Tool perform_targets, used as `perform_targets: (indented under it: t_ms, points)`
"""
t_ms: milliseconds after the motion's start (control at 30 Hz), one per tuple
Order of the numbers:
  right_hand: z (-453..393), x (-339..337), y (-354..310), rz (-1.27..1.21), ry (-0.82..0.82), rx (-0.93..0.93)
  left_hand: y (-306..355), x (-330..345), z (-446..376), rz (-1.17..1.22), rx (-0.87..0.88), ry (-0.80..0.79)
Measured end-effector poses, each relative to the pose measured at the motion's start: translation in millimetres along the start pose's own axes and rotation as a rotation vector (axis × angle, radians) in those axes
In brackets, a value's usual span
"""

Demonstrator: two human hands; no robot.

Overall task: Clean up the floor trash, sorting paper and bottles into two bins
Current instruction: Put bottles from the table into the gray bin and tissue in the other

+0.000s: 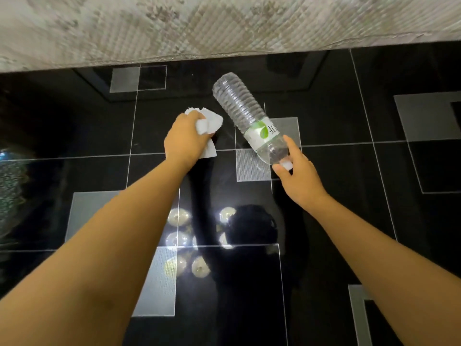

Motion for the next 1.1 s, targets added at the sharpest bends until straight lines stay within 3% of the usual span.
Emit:
perform_targets:
  t_ms: [133,367,600,867,1100]
  points:
    - [37,1,-2,-0.144,-0.062,0.071,10,-7,44,0.068,0.057,0.112]
    - [134,-35,8,-0.136,0.208,0.029,46,1,118,0.209,0.101,0.067]
    - [268,-96,38,0.087,0.522,-0.078,104,31,245,0.295,0.214,-0.119]
    - [451,-127,110,0.397,0.69,-0.205,161,72,417,0.27,0.262,-0.257]
    - [591,-139,178,0.439,0.733,-0.096,189,125,547,0.186,0.333,-0.475]
Point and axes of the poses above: each hand's wrist, its own z-axis away from the middle knuckle, its own x-axis out of the palm, y = z × x, the point moved 2 cm from there along -z, towards the middle knuckle, and after that the axes turned 4 degrees about z, right-handed, at the moved point
